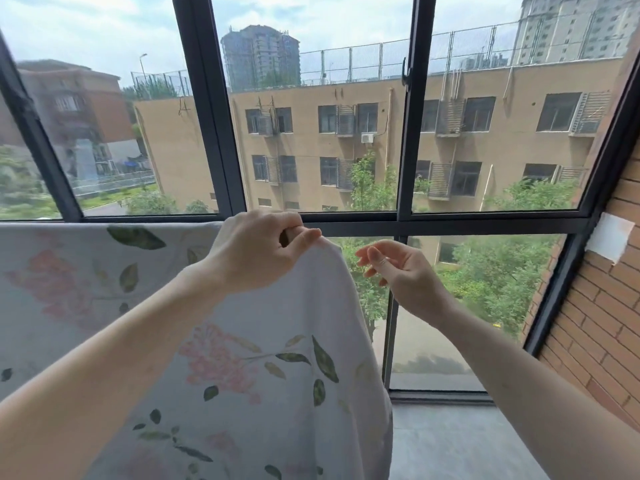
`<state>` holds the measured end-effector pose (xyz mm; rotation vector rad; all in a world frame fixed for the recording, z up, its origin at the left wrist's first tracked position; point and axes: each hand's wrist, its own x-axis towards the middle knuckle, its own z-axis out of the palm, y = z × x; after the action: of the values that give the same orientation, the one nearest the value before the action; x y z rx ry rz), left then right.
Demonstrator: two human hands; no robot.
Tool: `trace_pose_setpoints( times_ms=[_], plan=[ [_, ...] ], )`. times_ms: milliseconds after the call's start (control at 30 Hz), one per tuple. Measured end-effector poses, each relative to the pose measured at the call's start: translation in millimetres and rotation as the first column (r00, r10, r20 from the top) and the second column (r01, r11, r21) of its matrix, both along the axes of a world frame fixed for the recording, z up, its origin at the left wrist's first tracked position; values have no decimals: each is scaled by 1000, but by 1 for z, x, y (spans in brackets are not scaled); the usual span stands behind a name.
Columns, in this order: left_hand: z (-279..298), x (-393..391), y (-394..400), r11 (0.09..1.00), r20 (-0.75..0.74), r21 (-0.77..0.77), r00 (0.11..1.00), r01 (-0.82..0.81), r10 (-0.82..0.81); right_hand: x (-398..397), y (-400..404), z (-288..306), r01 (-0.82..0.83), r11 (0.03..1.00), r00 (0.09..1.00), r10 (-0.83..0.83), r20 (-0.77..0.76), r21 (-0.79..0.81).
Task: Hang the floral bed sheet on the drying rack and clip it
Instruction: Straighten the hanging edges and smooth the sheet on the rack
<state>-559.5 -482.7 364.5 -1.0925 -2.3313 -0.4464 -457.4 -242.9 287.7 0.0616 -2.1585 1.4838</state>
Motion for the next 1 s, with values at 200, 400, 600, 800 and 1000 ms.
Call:
trace_pose_setpoints(
  times_ms=[200,400,600,800,1000],
  plan=[
    [-36,7,-16,989,-192,138,981,51,-24,5,-40,-62,-38,992,993,24,119,117],
    [-66,2,-73,977,-159,188,979,-100,131,5,-65,-89,181,983,977,-183,-110,-32],
    [-133,31,-110,987,61,139,995,-81,73,24,-81,-170,397,915,918,-395,30,-69],
    [-231,79,-140,995,452,-65,891,77,-40,75,-99,-254,606,784,759,-519,392,-136],
    [-295,116,-138,985,672,-132,740,111,7,127,-111,-347,673,734,508,-370,778,-90]
  ],
)
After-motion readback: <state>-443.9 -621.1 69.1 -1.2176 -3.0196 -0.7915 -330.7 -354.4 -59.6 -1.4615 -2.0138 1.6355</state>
